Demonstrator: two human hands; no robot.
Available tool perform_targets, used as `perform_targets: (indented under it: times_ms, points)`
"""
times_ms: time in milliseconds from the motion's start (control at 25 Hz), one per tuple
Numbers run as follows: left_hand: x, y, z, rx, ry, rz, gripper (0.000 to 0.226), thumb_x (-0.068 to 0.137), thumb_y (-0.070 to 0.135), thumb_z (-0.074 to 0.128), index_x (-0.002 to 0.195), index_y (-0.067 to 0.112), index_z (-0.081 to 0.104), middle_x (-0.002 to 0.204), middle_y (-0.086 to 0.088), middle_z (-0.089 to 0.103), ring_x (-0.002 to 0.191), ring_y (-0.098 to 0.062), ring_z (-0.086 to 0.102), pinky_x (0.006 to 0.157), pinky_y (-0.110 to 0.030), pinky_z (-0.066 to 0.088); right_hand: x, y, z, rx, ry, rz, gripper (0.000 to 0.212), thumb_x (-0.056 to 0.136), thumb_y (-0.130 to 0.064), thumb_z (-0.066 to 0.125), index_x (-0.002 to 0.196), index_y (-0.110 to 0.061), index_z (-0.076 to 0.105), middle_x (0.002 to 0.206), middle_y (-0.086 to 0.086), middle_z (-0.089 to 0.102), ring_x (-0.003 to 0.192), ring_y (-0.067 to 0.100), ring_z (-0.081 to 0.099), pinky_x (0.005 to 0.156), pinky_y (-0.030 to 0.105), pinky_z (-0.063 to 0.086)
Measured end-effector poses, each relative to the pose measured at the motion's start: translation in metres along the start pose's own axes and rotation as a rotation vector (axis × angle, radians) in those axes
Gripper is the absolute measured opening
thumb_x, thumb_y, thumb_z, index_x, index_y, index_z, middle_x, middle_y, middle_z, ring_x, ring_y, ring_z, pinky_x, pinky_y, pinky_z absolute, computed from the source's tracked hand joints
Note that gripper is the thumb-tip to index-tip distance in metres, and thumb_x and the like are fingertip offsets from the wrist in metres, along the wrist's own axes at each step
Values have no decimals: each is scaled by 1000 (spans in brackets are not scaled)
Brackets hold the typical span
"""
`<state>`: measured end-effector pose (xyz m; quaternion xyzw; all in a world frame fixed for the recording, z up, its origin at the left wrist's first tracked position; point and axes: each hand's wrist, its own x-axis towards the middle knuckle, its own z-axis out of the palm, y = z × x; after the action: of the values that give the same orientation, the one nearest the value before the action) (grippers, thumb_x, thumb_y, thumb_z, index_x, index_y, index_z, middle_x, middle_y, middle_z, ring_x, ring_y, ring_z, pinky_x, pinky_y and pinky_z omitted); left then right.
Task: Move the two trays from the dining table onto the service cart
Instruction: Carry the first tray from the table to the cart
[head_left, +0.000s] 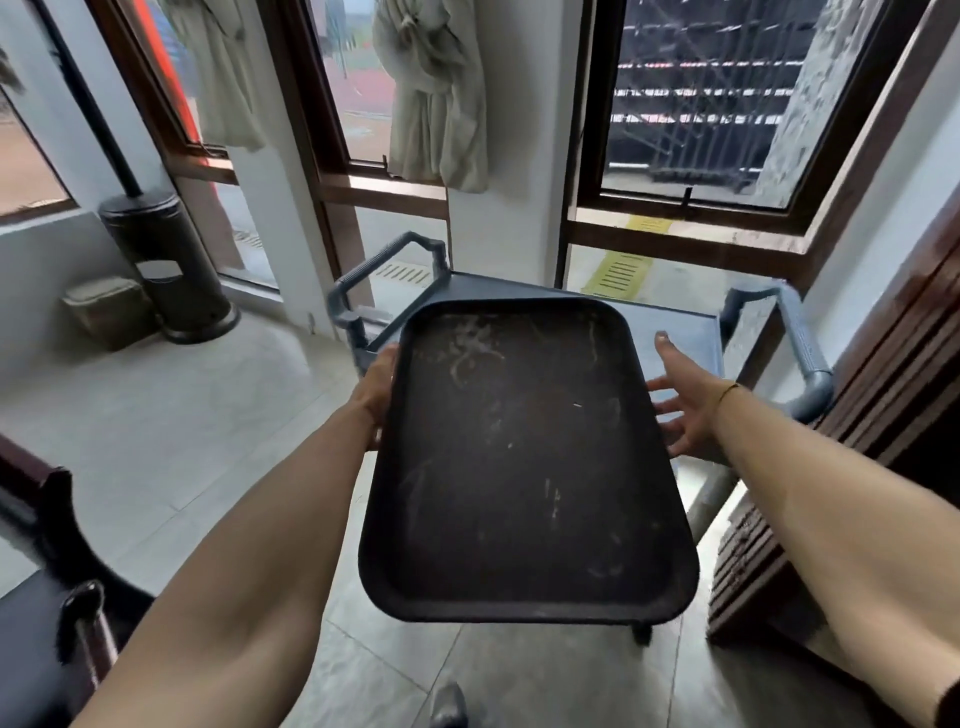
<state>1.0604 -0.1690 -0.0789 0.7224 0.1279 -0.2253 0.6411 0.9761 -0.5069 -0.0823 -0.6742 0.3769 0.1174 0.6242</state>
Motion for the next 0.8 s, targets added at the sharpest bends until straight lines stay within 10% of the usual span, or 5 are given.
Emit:
perform_targets:
  times_ms: [240, 480, 800]
  points:
    - [77, 49, -28, 72, -23, -96, 76, 85, 79, 33, 104, 12, 64, 82, -8, 68, 67, -23, 65, 42, -24, 47, 68, -75, 43, -75, 27, 5, 93, 78, -88, 25, 134, -18, 49, 137, 15, 49, 129, 44, 45, 102, 64, 37]
    - [160, 106, -50, 39, -51, -33, 58, 95, 63, 35, 79, 13, 59, 37, 2, 59, 28, -10, 56, 20, -24, 36, 141, -132, 92, -46, 40, 35, 92, 78, -88, 26, 135, -19, 49, 137, 15, 50, 126, 43, 47, 100, 64, 39]
    - [271, 148, -45, 96, -86, -40, 58, 98, 62, 29, 83, 17, 62, 52, 2, 69, 43, -12, 64, 32, -17, 42, 226, -181, 105, -18, 51, 78, 88, 75, -90, 30, 125, -20, 51, 123, 14, 54, 110, 42, 53, 85, 59, 46]
